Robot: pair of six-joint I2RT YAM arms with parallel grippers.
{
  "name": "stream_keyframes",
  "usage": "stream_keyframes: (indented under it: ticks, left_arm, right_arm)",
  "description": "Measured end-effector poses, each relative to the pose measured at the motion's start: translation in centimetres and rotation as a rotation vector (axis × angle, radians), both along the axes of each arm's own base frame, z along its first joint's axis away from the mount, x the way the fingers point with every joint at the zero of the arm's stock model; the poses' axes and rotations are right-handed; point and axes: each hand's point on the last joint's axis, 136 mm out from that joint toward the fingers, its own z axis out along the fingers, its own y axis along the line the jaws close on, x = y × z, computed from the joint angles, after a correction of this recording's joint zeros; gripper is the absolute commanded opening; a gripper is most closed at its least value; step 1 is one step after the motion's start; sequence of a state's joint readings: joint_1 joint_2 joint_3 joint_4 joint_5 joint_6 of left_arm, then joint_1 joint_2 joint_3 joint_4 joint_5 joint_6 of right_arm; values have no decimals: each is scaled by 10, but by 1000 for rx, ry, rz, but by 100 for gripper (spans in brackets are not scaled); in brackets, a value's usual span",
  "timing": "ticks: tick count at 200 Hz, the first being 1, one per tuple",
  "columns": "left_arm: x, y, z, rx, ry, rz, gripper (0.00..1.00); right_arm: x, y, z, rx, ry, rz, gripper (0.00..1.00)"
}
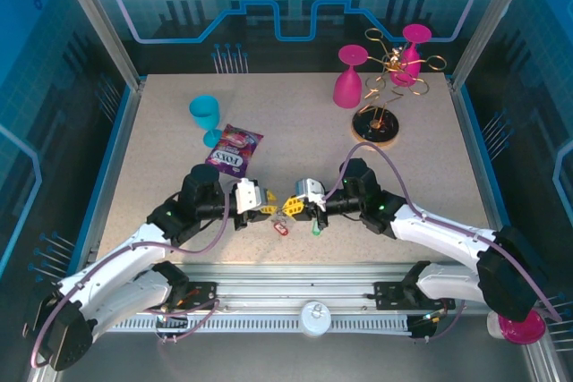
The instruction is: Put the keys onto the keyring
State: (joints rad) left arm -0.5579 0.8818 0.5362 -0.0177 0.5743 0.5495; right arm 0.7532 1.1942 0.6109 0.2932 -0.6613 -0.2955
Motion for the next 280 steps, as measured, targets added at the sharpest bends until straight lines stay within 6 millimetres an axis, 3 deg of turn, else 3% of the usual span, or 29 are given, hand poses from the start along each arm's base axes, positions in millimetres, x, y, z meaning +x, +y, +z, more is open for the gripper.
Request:
stream_keyframes:
  ticks: [98,191,280]
  left_arm:
    - [-8,-2,4,-24,25,-31,26]
    - [-9,2,-6,17,36,-22,28]
    - [-8,-4,-1,-17,45,-41,14]
  right_arm:
    - [1,0,1,14,8,-12,0]
    - [8,-2,0,7,-9,-58,0]
    - [5,7,7,44,-14,-46,0]
